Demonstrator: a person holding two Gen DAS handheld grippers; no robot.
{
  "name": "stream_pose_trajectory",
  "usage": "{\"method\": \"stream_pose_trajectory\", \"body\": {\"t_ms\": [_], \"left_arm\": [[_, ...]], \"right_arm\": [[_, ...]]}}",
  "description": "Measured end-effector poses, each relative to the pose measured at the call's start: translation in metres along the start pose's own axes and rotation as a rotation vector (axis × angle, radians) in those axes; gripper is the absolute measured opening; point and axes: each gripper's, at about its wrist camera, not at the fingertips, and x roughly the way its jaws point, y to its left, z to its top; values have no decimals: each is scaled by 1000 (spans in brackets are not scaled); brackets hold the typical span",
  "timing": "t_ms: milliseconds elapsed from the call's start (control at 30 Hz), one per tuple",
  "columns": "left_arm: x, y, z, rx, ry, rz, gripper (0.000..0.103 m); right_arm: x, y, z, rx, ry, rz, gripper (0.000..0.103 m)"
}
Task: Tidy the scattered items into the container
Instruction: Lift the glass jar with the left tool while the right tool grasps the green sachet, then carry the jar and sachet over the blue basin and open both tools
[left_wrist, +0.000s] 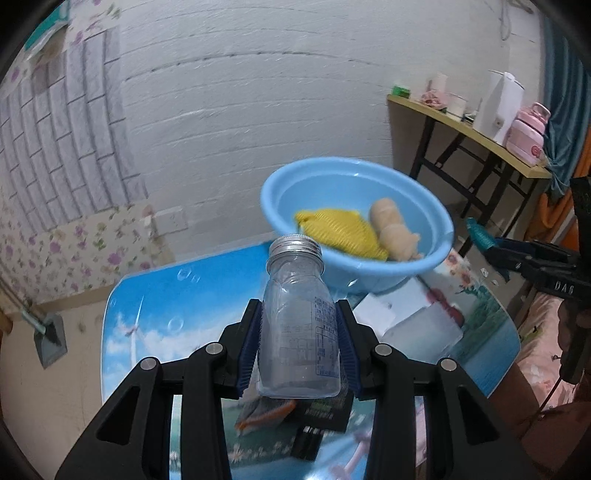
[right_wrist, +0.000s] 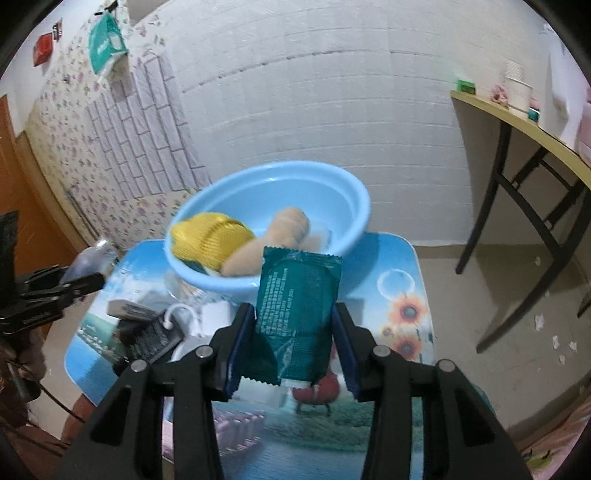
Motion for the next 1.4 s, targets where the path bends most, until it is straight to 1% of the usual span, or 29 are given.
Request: {"method": "stream_pose_trajectory", "body": {"t_ms": [100,267,367,500,733,800,1067,1100,1167,1233,1300,1400], "left_arm": [[6,-8,15,32,-10,-16,38],[18,-23,38,73,-23,-50,38],[31,-31,50,96,-33,-61,38],[49,-38,63,105,-27,-79,38],[78,-42,77,121,-10,-93,38],[87,-43,79,124,-4,-95,38],[118,-44,91,138,28,-89,39],[121,-45,92,145,30,-89,39],[124,-47,93,159,34,-97,45],[126,-48,92,170,30,-90,55],[126,-49,90,178,29,-87,58],[125,-47,86,172,38,-87,62]], "right_arm": [[4,4,7,-36,-6,7,42],[13,4,14,-47,-8,24,42],[20,2,17,-54,-3,25,42],[30,-3,22,-66,-3,12,42],[52,-10,31,-71,16,29,42],[56,-11,36,-81,9,27,42],[83,-13,53,-104,14,42,42],[87,-12,55,-107,14,44,42],[95,-11,57,-116,27,47,42],[103,-9,55,-126,55,53,45],[105,-6,54,-142,46,52,46],[109,-3,54,-137,57,68,47]]}}
